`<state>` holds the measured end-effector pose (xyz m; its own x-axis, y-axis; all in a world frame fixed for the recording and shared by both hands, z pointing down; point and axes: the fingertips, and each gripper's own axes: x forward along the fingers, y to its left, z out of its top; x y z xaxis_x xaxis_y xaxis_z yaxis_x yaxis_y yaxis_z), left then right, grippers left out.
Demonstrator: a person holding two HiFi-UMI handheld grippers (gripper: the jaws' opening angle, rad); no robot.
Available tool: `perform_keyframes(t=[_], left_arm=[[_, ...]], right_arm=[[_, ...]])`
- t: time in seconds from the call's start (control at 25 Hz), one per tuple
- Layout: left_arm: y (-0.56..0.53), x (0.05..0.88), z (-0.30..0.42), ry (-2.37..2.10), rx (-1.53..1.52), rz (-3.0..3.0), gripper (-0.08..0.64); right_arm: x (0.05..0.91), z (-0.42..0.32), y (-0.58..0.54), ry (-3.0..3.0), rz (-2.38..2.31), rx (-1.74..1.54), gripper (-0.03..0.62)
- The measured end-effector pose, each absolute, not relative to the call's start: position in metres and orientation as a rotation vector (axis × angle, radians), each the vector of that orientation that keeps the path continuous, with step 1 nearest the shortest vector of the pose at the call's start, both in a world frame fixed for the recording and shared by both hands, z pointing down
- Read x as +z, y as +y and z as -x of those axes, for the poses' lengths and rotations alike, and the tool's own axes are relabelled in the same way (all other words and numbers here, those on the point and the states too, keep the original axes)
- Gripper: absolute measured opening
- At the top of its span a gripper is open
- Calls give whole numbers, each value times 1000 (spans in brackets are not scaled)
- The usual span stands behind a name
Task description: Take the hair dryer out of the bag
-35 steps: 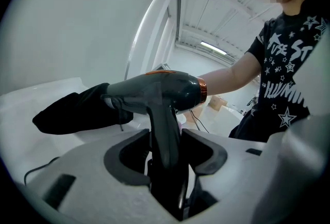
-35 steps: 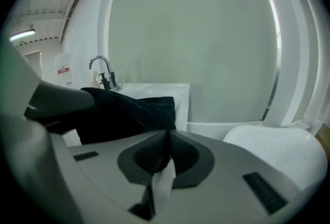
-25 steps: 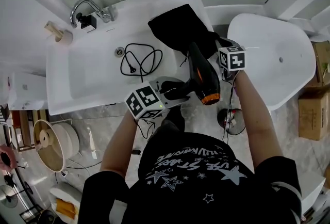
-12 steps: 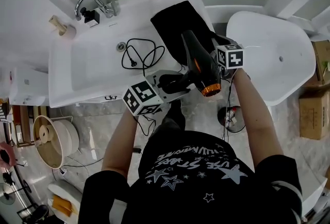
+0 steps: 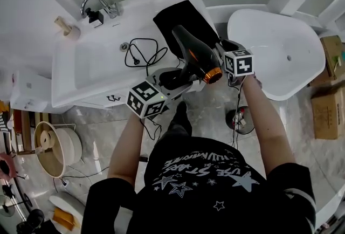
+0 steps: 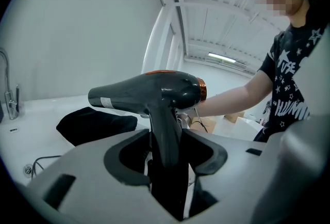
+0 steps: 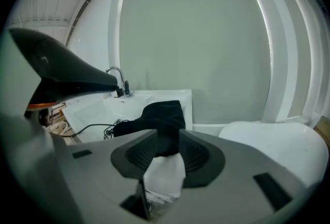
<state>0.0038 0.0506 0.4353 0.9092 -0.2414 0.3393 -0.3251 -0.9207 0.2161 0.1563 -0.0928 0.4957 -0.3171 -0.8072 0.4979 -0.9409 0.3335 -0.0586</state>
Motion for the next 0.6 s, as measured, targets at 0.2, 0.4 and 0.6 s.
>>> perform_keyframes(t=[0.2,0.4,0.6], left_arm=[[78,426,-7,-519,381,-2792,210],[97,420,-5,-576,322,-2763,210],[131,419,-2,-656,273,-2735,210]], right_arm=[[474,-161,-41,-2295,-1574,438,123],[464,-163,-4,-2321,-1568,428,100],[458,-167,42,-2349,-1558,388,53]])
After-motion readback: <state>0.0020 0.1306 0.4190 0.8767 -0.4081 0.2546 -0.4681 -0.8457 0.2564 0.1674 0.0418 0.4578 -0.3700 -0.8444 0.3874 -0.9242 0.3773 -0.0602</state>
